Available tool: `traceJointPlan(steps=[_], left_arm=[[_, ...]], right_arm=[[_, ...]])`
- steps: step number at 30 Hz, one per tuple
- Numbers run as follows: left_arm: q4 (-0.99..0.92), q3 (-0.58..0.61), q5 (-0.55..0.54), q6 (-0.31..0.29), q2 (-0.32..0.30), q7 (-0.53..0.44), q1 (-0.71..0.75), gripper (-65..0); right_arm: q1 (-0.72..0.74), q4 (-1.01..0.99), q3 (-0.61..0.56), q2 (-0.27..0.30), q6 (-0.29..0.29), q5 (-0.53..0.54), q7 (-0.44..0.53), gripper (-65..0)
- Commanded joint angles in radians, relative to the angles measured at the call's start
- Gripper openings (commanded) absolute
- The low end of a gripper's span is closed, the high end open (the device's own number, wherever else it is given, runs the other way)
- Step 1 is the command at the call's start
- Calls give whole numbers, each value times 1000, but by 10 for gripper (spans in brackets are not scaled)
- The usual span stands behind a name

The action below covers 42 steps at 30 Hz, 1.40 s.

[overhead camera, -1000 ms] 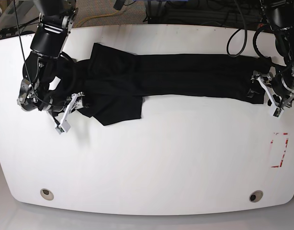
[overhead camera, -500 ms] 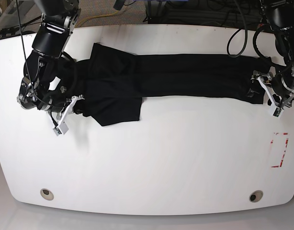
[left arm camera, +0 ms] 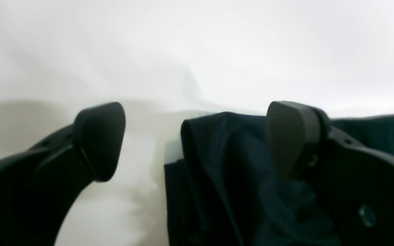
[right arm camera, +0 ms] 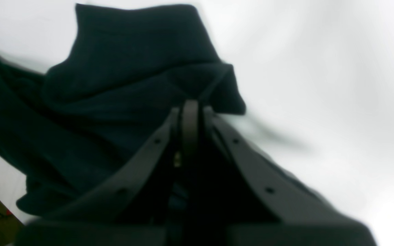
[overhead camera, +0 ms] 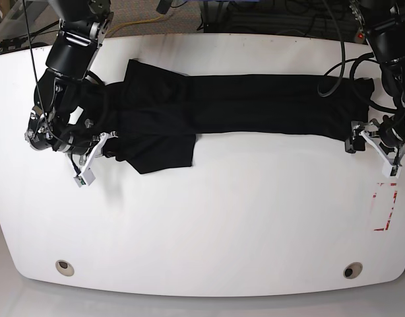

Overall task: Fold the T-shirt properly
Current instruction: 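Pull the folded edge with both grippers, spreading the shirt wider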

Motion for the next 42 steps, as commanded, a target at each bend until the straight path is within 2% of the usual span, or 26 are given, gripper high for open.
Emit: traceJointPlan(steps=[1,5,10,15,18,21,22,23,25,36,42], left_arm=[[-6,-1,-11,1,-22,-2,-15,-25],[-60,62,-11,1,-27,-2,-23,-26],[-125,91,-14,-1,-25,-2,-41,-108],[-132,89,-16,-1,-21,-7,-41,-158],[-132,65,-16,-1,-19,-10,-41,-282],[-131,39,-16,-1,-13,-21,-44,-465],[-131,28,-16,-1,-4,-34,-47,-544],[-131,23,-16,-1,-1,-44,-52,-593],[-131,19,-14,-1,-1,-51,-56,-640],[46,12,-11,10,-4,-53,-59,-646],[170,14,-11,88,-1,-53,-59,-647]], right_arm=[[23,18,5,15,2,20,15,-650],[23,18,5,15,2,23,25,-650],[18,18,5,21,2,92,49,-650],[15,18,5,23,2,102,49,-650],[15,18,5,25,2,97,49,-650],[15,18,5,25,2,96,51,-650],[15,18,5,25,2,96,51,-650],[15,18,5,25,2,96,51,-650],[15,18,5,25,2,96,55,-650],[79,12,-7,55,2,94,146,-650],[150,12,-19,57,2,94,149,-650]])
